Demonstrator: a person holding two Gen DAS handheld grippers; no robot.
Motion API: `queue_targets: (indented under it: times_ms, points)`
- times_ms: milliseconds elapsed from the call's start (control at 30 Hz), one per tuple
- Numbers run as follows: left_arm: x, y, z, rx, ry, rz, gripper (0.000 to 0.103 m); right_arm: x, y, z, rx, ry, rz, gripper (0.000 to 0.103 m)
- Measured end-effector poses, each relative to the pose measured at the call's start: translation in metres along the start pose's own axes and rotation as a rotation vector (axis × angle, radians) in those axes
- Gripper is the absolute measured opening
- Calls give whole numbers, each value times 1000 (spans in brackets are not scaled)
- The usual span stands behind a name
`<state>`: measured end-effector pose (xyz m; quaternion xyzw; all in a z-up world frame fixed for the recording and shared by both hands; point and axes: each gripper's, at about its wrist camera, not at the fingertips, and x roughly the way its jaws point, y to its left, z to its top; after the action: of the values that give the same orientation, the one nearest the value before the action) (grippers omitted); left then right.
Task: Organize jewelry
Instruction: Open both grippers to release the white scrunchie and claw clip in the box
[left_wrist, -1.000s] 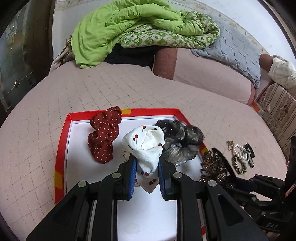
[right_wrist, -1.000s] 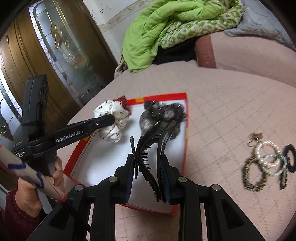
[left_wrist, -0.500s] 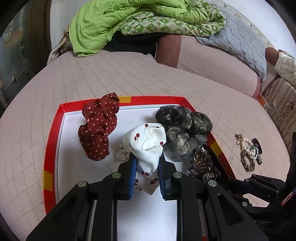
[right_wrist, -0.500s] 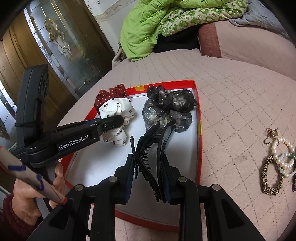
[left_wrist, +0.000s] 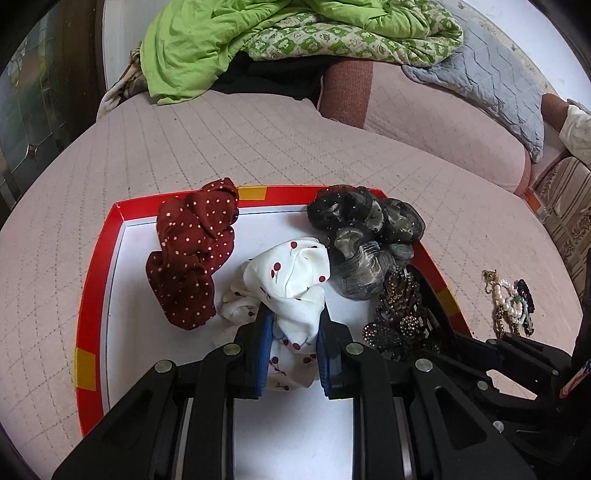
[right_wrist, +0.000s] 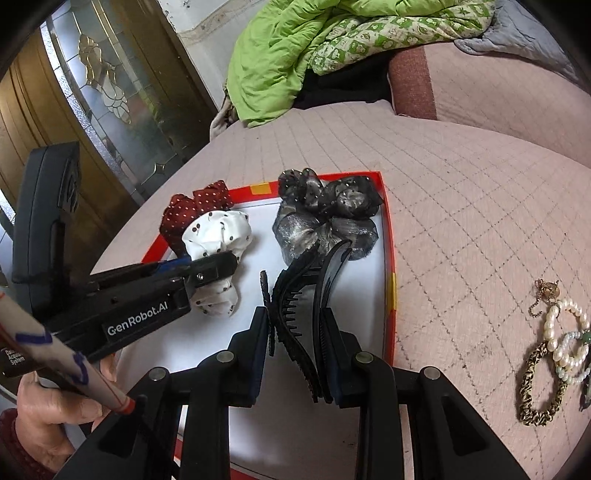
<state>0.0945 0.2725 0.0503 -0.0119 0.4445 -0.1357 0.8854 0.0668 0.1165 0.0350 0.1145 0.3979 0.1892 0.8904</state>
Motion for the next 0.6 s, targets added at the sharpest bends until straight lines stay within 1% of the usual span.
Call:
queue_targets:
  times_ms: [67,133,200,233,333,400,467,600]
  points:
    - [1,0,1,-2,5,-3,20,-1,-1,0,2,1,-3,32]
    - [2,-1,1,-3,7,-2,23,-2,-3,-1,2,1,-2,32]
    - [1,0,1,-7,6,-1,34,-3,-3,-2,4,2,-1,33]
    - [1,1,1,-9,5,2,36,-3,-3,-2,6,6,5,33]
    - [1,2,1,-16,5,2,37,-6,-3,-2,3,4,7,35]
    - [1,1,1,-18,6,1,38,-9,-3,-2,1,-2,13,43]
    - [0,1,1,-20,3,-3,39,-14,-2,-3,-5,-15,13,47]
    - [-3,0,2,-31,-10,-15,43,-20,-1,1,-11,-32,15,47]
